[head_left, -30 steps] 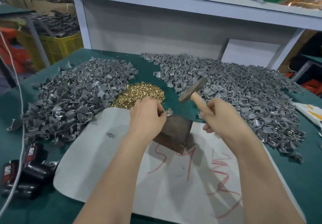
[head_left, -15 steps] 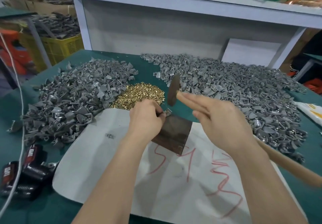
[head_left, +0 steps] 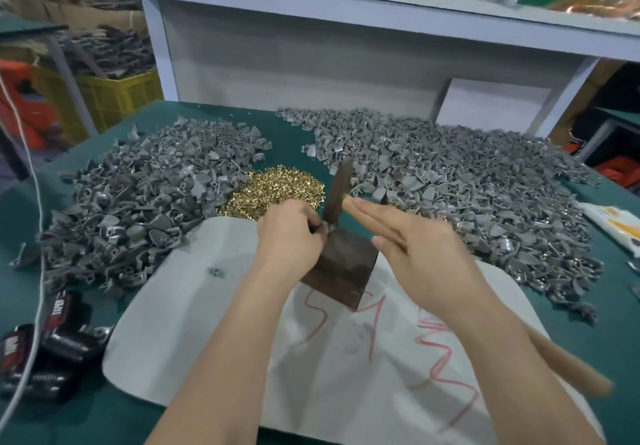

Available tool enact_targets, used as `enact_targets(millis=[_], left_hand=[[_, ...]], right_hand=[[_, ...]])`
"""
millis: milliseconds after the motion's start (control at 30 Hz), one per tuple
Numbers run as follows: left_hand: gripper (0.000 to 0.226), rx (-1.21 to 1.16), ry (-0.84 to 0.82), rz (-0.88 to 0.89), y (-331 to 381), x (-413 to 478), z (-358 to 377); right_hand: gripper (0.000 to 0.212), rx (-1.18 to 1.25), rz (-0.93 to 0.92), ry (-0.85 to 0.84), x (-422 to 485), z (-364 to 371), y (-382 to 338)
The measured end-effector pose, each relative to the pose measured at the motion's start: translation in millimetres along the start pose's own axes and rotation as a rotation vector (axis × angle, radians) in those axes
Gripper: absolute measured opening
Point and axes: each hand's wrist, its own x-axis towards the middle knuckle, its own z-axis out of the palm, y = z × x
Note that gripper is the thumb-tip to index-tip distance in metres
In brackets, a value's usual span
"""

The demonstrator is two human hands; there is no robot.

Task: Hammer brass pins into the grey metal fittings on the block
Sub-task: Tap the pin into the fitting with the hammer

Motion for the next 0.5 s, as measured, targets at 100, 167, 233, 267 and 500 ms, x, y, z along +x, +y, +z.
enact_targets(millis=[100,167,233,267,500], left_hand=[[0.012,-0.008,0.001,0.007,-1,-2,0],[0.013,0.032,0.009,0.025,0,0,0],[0.011,0.037,-0.005,0.007,0,0,0],[0.008,0.039,-0.01,-0.002,0,0,0],[0.014,0.086,-0.02,-0.015,2,0,-2]], right_hand=[[0.059,0.009,0.004,0.122,5,-5,0],[0.061,0.117,-0.002,0.25,6,-4,3],[0.06,0.106,-0.005,0.16,7,1,5],[0.058,0.061,-0.001,0.07,5,5,6],[0.046,0.136,0.18,0.133,29,18,25]])
